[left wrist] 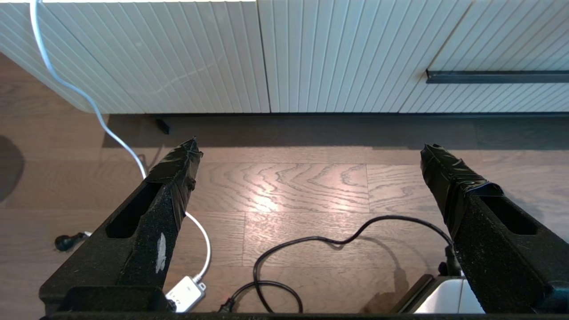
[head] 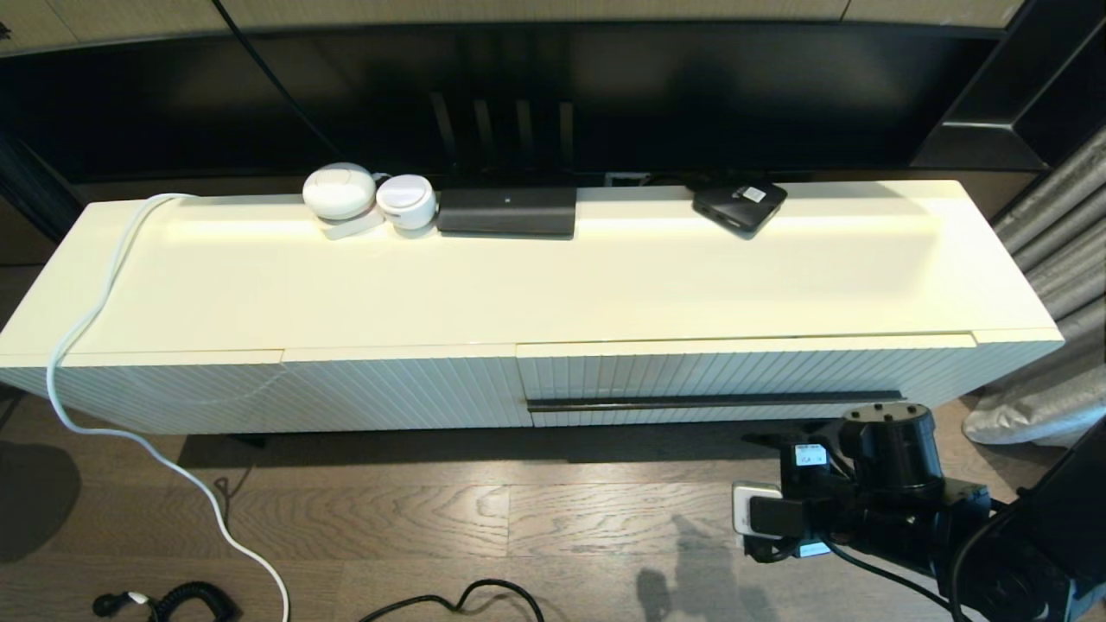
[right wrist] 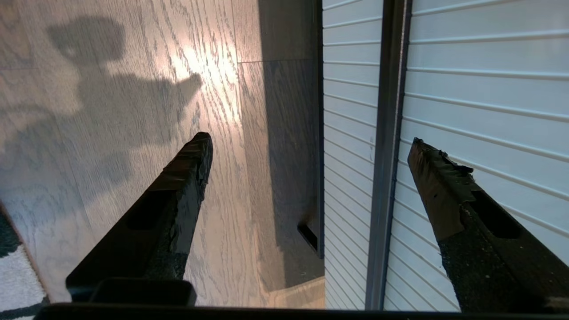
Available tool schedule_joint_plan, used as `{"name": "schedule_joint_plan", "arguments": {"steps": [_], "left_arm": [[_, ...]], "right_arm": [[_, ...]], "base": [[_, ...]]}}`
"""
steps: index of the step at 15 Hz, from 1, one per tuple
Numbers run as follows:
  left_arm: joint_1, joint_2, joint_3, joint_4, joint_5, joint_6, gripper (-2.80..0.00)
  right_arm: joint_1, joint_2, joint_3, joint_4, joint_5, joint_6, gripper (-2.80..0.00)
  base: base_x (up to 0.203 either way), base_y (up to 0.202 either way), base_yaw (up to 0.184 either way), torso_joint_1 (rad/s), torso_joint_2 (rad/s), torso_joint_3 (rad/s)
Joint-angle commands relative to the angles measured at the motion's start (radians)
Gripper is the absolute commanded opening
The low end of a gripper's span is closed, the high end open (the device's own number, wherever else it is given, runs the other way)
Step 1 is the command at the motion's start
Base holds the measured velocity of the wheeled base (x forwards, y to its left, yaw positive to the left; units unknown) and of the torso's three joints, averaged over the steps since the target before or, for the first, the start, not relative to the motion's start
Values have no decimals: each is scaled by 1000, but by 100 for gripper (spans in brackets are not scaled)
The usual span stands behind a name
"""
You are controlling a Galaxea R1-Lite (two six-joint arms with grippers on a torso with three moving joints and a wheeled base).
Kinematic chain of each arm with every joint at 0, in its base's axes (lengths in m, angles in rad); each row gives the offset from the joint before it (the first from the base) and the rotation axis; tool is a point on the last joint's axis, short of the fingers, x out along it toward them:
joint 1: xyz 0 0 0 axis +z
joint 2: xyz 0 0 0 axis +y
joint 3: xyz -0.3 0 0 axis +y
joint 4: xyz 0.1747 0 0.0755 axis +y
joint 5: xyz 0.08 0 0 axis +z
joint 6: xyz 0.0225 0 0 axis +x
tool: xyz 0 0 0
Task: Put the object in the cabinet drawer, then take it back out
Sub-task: Open the drawer
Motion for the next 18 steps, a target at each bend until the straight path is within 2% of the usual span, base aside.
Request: {"name": "schedule_joint_plan", "arguments": {"steps": [1,18], "left_arm": [[0,0,0,-1,1,0,0],[0,0,0,-1,1,0,0]], "right_arm": [[0,37,-15,-5,-1,-5,0],[-24,237,-229,33,4,1,0]], "base": [[0,0,0,0,0,0],[0,0,0,0,0,0]]}}
